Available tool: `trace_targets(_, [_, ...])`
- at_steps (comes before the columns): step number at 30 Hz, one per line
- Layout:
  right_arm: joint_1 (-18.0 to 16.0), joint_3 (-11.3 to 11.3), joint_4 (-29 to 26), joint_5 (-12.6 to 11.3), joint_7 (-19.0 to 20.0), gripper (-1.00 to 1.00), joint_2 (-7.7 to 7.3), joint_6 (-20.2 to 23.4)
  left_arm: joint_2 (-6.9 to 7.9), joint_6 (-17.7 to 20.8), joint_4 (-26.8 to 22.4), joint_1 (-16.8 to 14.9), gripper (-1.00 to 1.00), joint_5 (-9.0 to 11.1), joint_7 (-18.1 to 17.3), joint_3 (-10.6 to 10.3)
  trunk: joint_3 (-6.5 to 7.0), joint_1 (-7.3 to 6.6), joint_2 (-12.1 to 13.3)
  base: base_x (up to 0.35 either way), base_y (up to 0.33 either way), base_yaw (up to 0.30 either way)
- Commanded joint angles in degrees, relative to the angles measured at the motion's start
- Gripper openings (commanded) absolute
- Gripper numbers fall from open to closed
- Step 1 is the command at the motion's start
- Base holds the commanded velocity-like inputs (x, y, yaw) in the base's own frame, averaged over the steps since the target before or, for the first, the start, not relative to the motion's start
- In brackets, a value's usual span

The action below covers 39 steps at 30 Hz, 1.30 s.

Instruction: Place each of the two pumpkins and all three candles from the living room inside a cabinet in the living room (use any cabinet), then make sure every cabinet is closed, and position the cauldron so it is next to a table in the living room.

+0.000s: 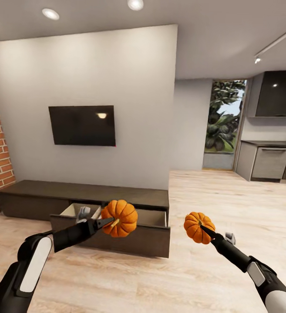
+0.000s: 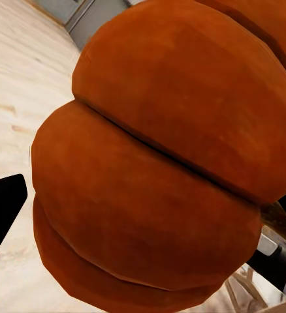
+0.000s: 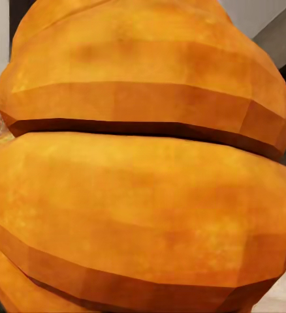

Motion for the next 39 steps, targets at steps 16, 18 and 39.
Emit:
trace_targets(16, [-0.08,-0.23,-0.02,-0.47,0.14,-1.00,0.11,0.56,0.00,0.44,0.04,-0.04,-1.00,0.61,-0.31,0.08,-0.06,0.03,-0.04,0.305,0.124,-0.127])
trace_targets(18, [-0.08,-0.23,-0.02,-0.47,0.14,-1.00,0.11,0.55,0.00,0.44,0.04,-0.04,-1.00,0.61,-0.31,0.08,-0.06,0.03,-0.04,0.269,0.190,-0.005])
trace_targets(39, [-0.08,-0.04,-0.05,-0.17,0.03,-1.00,0.26,0.61,0.00,0.44,0.05,-0.04,-1.00,0.61,-0.31,0.08,-0.06,0.03,-0.04,0.288,0.182,0.000])
